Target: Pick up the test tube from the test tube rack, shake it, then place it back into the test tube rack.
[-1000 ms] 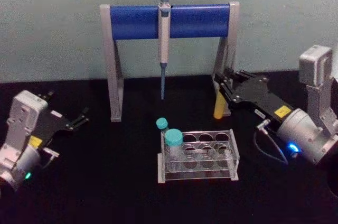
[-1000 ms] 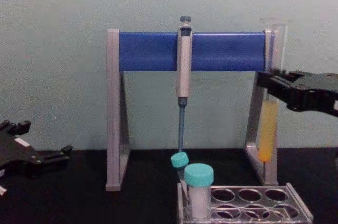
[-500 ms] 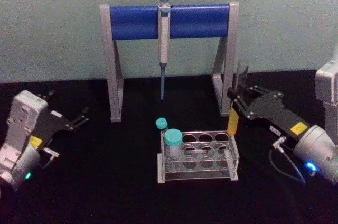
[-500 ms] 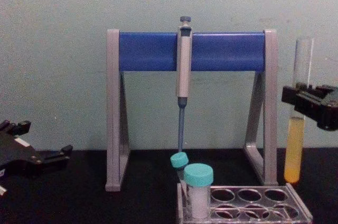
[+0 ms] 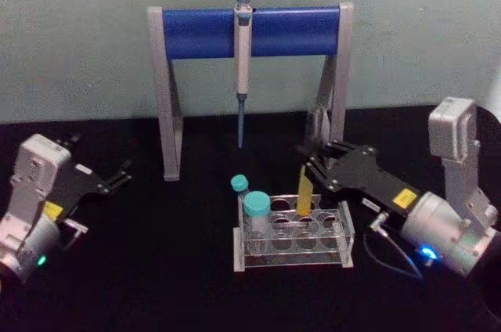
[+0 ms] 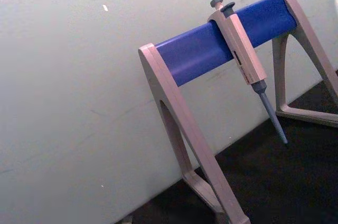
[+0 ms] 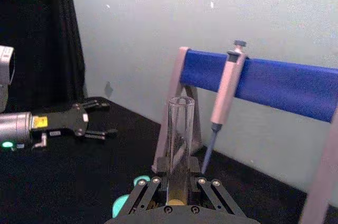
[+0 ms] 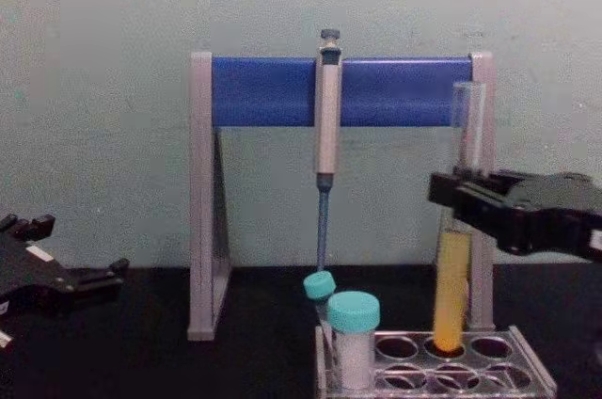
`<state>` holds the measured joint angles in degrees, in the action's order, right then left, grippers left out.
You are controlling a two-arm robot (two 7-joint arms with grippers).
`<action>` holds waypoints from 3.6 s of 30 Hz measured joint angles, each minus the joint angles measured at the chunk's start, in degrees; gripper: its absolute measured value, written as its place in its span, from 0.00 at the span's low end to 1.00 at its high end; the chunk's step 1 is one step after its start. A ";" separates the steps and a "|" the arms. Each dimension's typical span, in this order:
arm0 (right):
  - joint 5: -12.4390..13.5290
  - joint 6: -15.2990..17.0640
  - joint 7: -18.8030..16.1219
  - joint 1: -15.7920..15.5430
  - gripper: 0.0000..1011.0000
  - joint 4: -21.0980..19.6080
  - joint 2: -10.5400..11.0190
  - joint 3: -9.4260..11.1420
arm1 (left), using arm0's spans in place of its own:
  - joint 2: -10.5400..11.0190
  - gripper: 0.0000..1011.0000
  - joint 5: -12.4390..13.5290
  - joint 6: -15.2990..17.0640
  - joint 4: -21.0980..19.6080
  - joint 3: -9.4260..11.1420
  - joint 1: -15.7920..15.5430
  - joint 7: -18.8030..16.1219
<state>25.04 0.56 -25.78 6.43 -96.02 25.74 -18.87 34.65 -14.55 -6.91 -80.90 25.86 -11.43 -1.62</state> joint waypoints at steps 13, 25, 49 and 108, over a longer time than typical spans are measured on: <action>-0.08 -2.70 0.25 6.65 0.23 6.60 -3.22 -1.92 | 0.00 1.00 0.00 0.00 0.00 0.00 0.00 0.00; -1.67 -2.86 3.53 7.29 0.23 7.70 -3.66 0.14 | 0.00 1.00 0.00 0.00 0.00 0.00 0.00 0.00; -1.60 -2.20 3.56 5.80 0.23 6.47 -3.79 1.71 | 0.00 1.00 0.00 0.00 0.00 0.00 0.00 0.00; 1.11 -1.44 1.12 3.41 0.23 6.69 -1.69 -0.77 | 0.00 1.00 0.00 0.00 0.00 0.00 0.00 0.00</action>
<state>26.16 -0.88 -24.66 9.84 -89.33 24.05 -19.64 34.65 -14.55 -6.91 -80.90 25.86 -11.43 -1.62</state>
